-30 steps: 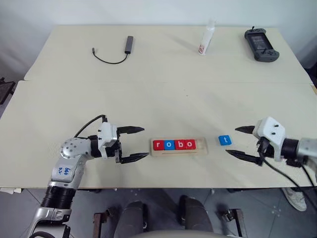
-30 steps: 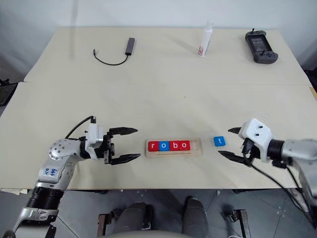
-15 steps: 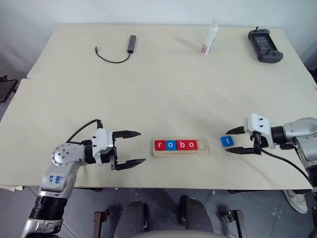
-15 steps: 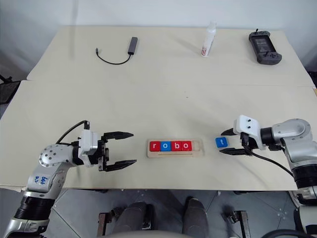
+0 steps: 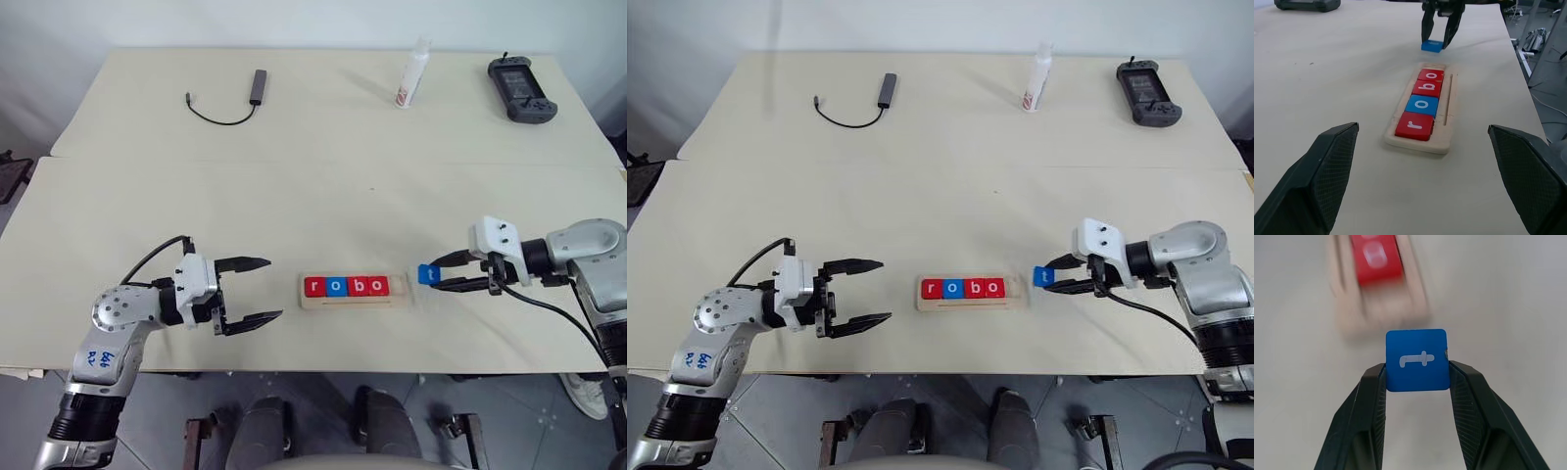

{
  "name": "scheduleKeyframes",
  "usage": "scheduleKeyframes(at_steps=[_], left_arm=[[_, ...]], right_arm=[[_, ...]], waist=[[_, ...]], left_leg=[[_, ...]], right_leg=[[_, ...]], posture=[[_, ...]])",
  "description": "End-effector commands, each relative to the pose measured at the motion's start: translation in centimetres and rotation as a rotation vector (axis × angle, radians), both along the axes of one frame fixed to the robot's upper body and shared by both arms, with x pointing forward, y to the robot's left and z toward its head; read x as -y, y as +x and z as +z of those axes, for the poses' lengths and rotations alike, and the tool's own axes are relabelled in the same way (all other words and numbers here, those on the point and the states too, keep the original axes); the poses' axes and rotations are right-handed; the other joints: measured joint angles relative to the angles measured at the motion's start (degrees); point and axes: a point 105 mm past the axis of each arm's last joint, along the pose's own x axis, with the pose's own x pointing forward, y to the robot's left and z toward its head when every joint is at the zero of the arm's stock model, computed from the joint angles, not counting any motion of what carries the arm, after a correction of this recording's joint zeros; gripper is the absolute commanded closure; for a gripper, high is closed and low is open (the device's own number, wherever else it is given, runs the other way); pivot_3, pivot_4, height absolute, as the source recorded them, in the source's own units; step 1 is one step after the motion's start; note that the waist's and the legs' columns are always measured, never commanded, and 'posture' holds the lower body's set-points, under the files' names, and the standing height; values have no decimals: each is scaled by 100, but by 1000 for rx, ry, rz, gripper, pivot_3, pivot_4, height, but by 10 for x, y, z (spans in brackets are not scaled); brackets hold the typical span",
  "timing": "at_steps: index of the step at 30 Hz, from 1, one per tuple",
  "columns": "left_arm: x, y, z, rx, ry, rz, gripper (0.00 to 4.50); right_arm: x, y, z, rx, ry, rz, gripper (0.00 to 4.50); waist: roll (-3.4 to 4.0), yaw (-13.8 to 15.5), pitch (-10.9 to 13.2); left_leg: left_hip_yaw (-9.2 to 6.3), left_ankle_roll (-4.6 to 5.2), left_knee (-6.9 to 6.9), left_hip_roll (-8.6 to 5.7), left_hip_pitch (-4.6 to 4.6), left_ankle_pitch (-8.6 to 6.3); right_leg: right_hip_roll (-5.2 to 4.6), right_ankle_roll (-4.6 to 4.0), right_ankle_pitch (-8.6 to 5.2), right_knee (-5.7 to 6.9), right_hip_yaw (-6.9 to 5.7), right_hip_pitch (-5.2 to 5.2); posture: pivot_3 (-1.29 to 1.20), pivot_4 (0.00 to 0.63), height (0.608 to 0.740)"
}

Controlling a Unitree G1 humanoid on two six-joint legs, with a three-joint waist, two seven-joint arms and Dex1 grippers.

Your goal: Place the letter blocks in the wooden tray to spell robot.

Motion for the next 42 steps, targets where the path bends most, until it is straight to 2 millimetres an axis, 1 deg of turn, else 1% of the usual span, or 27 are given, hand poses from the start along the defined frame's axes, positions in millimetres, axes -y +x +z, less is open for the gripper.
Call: scheduleKeyframes(at_steps=[1, 4, 7, 20, 22, 27, 29, 33, 38, 39, 40, 42], left_arm=[[1, -1, 6, 26, -15, 6, 0], [2, 0, 6, 29, -26, 15, 0], [1, 1, 7, 32, -41, 37, 0], [1, -1, 5, 32, -44, 49, 0], [1, -1, 5, 32, -45, 52, 0], [1, -2, 5, 34, -46, 59, 0], [1, -2, 5, 34, -47, 59, 0], [1, -1, 5, 35, -48, 60, 0], [0, -1, 4, 34, -45, 60, 0], [0, -1, 4, 35, -44, 60, 0], [0, -1, 5, 35, -44, 59, 0], [1, 0, 5, 36, -45, 57, 0]], right_arm=[[-18, -6, 14, 7, 10, 31, 3038], [-23, -8, 8, 17, -24, 52, 3038], [-21, -8, -2, 21, -65, 64, 3038], [-32, 2, -12, 38, -86, 68, 3038], [-31, 2, -13, 14, -97, 53, 2305], [-24, 5, -8, 28, -103, 34, 626], [-23, 6, -6, 35, -102, 30, 20], [-23, 8, 6, 72, -54, 16, 20], [-23, 4, 18, 69, 19, 16, 20], [-26, 4, 20, 69, 36, 17, 401], [-30, 4, 20, 72, 48, 16, 611], [-38, 4, 19, 78, 66, 20, 1243]], waist=[[0, 14, 0], [0, 33, 0], [0, 29, 0], [0, 6, 0], [0, 5, 0], [0, 1, 0], [0, 3, 0], [0, -3, 0], [0, 4, 0], [0, 2, 0], [0, 0, 0], [0, -1, 0]], left_leg=[[-2, 0, 1, -1, 0, 0], [-3, 0, 3, -5, -2, 0], [-2, -1, 2, -6, -2, -1], [0, 0, 2, -5, -1, 0], [0, 0, 2, -6, -2, 0], [1, -1, 2, -5, -1, 0], [1, -1, 2, -5, -1, -1], [1, -1, 1, -5, -1, 0], [0, -1, 2, -5, -1, 0], [0, 0, 2, -5, -1, 0], [0, -1, 1, -5, -1, 0], [0, -1, 1, -3, -1, 0]], right_leg=[[0, 0, 0, 0, 0, 0], [-3, 0, 0, 0, 0, 1], [-3, 0, 0, -1, -1, 1], [-2, 0, 0, 1, -1, 0], [-2, 0, 0, 1, 0, 0], [-2, 0, 0, 1, -1, 0], [-2, 0, 0, 0, 0, 0], [-2, 0, 0, 0, 0, 0], [-2, 0, 0, 0, -1, 1], [-2, 0, 0, 0, -1, 1], [-2, 0, 0, 0, -1, 1], [-1, 0, 0, 1, -1, 0]], posture=[[0, 150, 740], [0, 150, 740], [0, 150, 740], [0, 150, 740], [0, 150, 740], [0, 150, 740], [0, 150, 740], [0, 150, 740], [0, 150, 740], [0, 150, 740], [0, 150, 740], [0, 150, 740]])
